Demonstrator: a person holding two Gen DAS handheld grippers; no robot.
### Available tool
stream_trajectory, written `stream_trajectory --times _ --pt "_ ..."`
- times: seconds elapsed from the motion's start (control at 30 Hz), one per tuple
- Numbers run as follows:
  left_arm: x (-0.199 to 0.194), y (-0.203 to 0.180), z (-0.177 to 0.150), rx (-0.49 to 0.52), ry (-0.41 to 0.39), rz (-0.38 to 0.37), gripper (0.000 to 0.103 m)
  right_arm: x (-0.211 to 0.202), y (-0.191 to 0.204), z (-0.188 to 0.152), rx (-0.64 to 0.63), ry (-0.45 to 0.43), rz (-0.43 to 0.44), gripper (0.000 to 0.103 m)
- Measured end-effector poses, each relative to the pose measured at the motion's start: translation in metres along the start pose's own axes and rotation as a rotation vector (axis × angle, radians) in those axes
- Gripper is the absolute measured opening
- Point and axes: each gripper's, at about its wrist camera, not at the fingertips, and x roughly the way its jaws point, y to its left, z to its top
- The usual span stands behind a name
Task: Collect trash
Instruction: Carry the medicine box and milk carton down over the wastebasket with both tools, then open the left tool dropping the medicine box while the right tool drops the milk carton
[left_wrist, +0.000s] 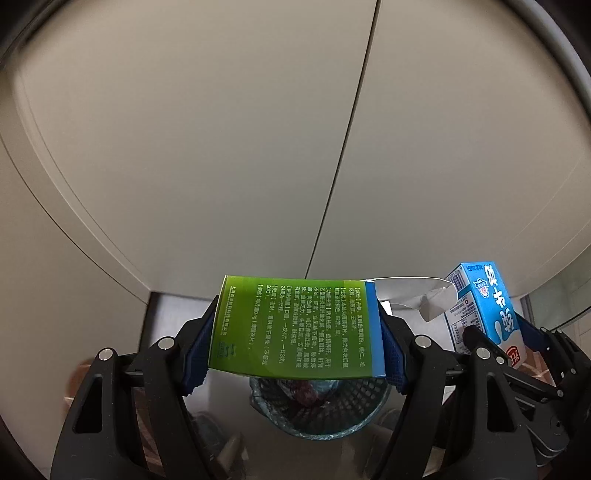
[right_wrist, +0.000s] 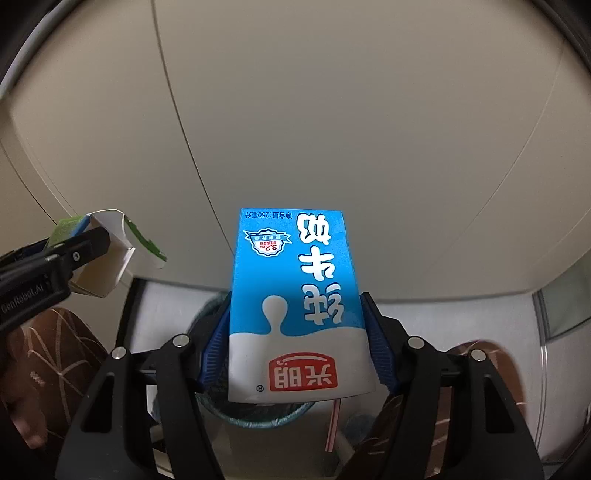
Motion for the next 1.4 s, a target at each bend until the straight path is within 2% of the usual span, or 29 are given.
stream_trajectory --times 0.17,0.33,0.53,0.67,0.83,0.97,1.13,1.23,1.4 --pt "0.061 -0.003 -0.013 -0.01 0.094 -0.009 0.072 0.048 -0.006 -0.006 0.022 0.119 -0.001 0.062" --pt "0.11 -0.01 -0.025 0.047 0.174 0.015 0.072 0.089 -0.009 -0.011 0.038 0.219 0.003 0.062" --pt "0.155 -0.014 -0.042 0.064 0.296 -0.014 0.072 0.125 -0.01 -0.016 0.025 0.295 -0.013 0.062" --pt "0.157 -0.017 -0.048 0.08 0.306 -0.027 0.073 0.135 -0.014 -0.015 0.046 0.331 -0.006 0.062" --pt "0.159 -0.022 -0.054 0.079 0.323 -0.019 0.077 0.136 -0.016 -0.015 0.047 0.328 0.005 0.062" --pt "0.153 -0.021 -0.052 0.075 0.306 -0.02 0.083 0.14 -0.022 -0.006 0.053 0.328 0.008 0.062" --pt "0.147 -0.016 -0.049 0.065 0.292 0.005 0.091 0.141 -0.019 -0.009 0.038 0.336 0.018 0.062" --pt "0.141 -0.006 -0.045 0.044 0.267 0.018 0.097 0.147 -0.013 -0.011 0.022 0.372 0.062 0.062" --pt "0.137 0.007 -0.04 0.001 0.266 0.042 0.097 0.167 -0.002 -0.013 -0.012 0.43 0.105 0.062"
